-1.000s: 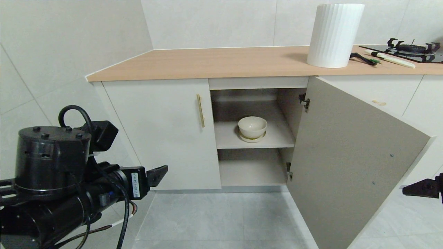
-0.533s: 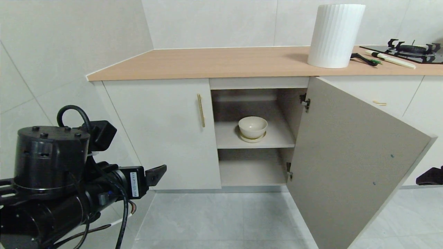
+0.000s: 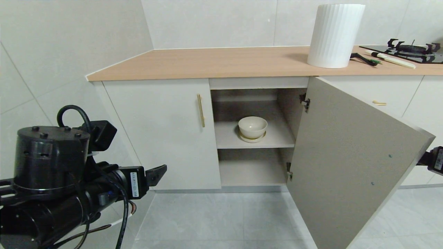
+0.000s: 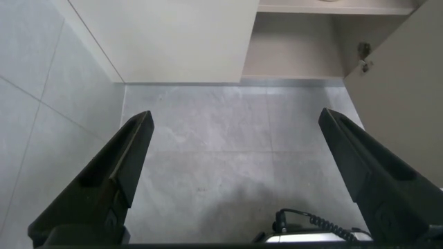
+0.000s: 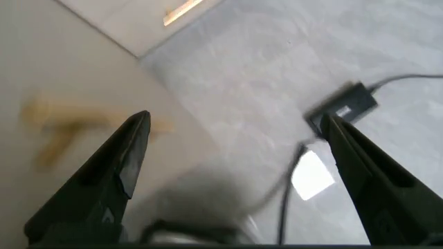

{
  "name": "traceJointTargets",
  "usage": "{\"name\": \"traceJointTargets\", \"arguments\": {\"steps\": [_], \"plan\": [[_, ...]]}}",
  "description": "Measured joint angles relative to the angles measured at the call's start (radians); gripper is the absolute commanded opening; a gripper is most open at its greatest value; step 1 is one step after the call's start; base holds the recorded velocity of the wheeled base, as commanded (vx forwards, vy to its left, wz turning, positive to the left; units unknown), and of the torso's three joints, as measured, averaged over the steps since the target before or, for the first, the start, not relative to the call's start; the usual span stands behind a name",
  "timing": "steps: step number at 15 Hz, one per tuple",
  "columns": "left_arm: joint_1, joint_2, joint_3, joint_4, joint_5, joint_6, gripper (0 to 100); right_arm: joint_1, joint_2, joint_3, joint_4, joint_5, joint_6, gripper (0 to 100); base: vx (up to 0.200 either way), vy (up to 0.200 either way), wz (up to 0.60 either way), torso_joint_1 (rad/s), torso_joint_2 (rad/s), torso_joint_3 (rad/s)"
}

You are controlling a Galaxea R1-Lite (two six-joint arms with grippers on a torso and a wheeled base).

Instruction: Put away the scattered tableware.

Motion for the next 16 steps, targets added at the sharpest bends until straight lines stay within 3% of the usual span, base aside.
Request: {"name": "traceJointTargets", "arguments": {"steps": [3,8,10,16], "plan": [[0.000,0.000,0.000,0.000,0.000,0.000,100,-0.003,0.036,0.029,-0.067,0.011,0.024,100,0.000,0.000,0.00,0.000,0.00,0.000],[0.000,0.000,-0.001,0.000,-0.001,0.000,100,0.018,0.042,0.049,-0.076,0.197,0.030,100,0.000,0.000,0.00,0.000,0.00,0.000],[0.000,-0.001,0.000,0.000,-0.001,0.000,100,0.048,0.041,0.060,-0.075,0.204,0.030,100,0.000,0.000,0.00,0.000,0.00,0.000],[0.000,-0.006,0.000,0.000,-0.001,0.000,100,0.331,0.122,0.015,-0.157,0.201,0.028,100,0.000,0.000,0.00,0.000,0.00,0.000]]}}
